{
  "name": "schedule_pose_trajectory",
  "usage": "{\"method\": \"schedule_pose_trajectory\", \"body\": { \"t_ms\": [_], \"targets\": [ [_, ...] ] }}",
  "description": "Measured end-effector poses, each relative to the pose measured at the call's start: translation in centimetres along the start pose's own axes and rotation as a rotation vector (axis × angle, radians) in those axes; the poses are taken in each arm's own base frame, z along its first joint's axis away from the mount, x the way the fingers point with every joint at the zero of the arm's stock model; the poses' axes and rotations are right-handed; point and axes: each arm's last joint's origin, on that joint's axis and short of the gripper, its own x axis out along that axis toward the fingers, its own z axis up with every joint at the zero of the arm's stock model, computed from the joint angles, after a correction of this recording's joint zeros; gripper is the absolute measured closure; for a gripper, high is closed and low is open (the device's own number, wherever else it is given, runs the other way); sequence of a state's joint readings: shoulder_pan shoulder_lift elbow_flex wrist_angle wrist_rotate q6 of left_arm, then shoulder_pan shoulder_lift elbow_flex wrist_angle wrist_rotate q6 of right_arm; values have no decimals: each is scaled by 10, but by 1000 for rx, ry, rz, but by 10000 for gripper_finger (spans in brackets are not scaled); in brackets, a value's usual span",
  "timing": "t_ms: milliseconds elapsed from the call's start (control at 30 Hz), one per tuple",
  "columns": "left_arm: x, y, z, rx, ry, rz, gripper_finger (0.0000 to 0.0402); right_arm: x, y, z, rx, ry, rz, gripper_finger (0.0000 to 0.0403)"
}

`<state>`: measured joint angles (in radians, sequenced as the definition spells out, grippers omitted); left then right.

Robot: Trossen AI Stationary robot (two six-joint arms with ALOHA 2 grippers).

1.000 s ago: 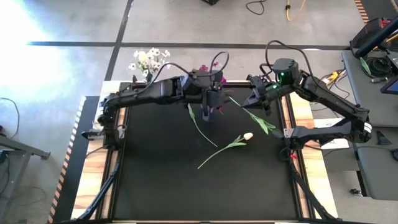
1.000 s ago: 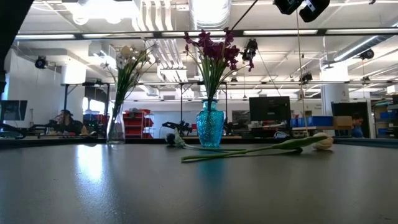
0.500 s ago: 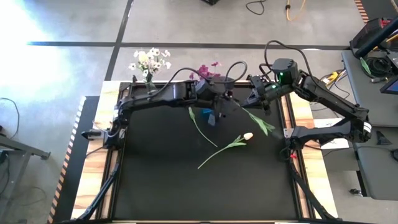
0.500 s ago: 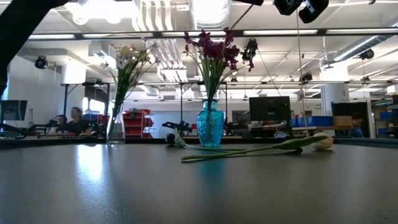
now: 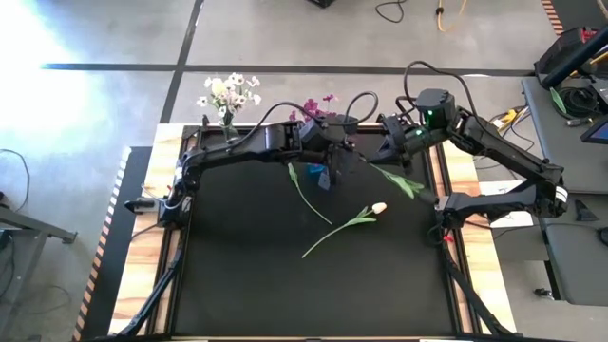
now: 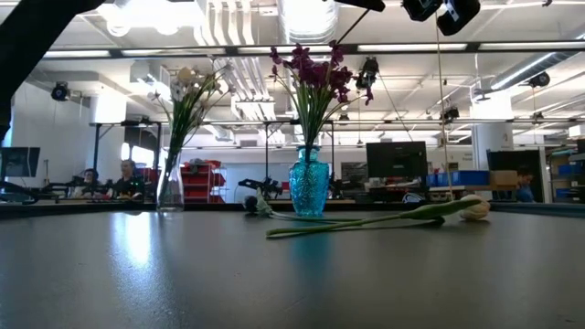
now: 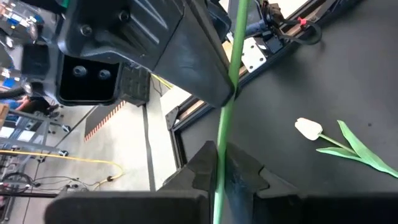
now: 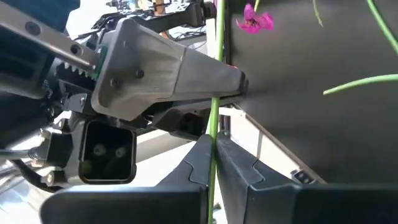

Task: Sort flowers into vase by color
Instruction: Put the right black flower into the blue vase

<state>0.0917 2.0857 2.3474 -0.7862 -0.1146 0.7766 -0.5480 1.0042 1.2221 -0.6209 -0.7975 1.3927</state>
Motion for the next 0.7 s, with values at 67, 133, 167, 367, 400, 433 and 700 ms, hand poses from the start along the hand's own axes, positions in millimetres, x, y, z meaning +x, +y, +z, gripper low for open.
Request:
{"method": "schedule_pose_trajectory", "body": {
  "t_ms": [67,133,167,367,400,433,700],
  "targets": [
    [0,1,-1,-11,4,0,399,0,1,0,-68,-6,7,389],
    [0,2,-3,-39,10,-1,399,-1,2,0,-151,-12,13,384],
    [-1,4,-5,-59,12,-5,400,-1,2,-1,-186,-17,15,378],
    [-8,15,-15,-182,-16,-64,401,-9,16,-5,-412,-69,35,305],
    [-10,17,-15,-186,-18,-59,401,-11,19,-5,-447,-91,35,289],
    [-12,18,-16,-189,-22,-54,401,-13,22,-6,-480,-115,33,274],
    [-31,37,-21,-303,-92,-54,401,-32,46,-13,-751,-281,8,199]
  ]
}}
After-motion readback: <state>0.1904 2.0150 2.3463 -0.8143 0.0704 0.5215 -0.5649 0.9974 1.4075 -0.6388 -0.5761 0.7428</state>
